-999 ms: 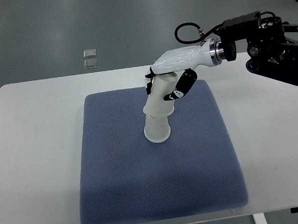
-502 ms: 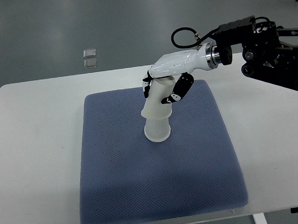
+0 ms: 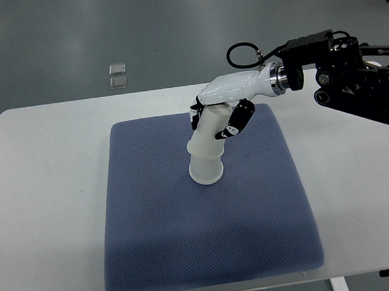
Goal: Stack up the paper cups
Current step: 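Open the right hand fingers, releasing the cup on the stack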
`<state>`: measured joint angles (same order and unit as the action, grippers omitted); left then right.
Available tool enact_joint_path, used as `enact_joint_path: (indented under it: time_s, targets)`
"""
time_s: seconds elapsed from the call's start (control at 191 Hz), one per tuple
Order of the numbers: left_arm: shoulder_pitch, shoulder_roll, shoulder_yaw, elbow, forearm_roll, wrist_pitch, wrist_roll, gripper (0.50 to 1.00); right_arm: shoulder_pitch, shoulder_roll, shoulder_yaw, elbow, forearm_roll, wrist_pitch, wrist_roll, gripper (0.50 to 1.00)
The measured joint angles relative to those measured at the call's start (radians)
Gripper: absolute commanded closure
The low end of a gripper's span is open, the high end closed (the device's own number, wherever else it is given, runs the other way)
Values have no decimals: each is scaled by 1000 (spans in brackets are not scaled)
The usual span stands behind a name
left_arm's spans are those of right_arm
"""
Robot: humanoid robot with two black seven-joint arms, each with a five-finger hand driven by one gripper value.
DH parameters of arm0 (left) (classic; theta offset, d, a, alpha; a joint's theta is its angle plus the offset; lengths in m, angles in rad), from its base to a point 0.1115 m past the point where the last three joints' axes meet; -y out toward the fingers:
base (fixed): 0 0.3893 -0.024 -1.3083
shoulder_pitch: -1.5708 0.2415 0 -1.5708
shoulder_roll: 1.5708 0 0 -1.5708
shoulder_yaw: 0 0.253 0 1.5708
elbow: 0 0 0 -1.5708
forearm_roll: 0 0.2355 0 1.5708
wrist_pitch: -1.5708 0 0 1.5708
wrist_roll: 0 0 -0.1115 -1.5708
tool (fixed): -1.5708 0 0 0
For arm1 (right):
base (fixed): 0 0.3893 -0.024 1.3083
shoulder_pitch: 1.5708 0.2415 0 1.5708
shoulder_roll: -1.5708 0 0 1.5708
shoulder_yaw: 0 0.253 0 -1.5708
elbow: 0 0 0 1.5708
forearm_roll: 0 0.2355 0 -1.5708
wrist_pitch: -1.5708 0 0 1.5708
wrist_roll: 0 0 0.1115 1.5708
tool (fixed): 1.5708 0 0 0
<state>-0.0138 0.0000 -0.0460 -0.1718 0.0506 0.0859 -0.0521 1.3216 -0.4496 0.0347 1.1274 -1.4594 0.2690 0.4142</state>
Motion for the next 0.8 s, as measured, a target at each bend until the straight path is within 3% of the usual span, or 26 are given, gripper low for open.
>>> enact_joint_path:
  time_s: [0.8]
  targets:
    - [0,0,0,0,0,0,0,500,40,-41,16,0,4,1,0,634]
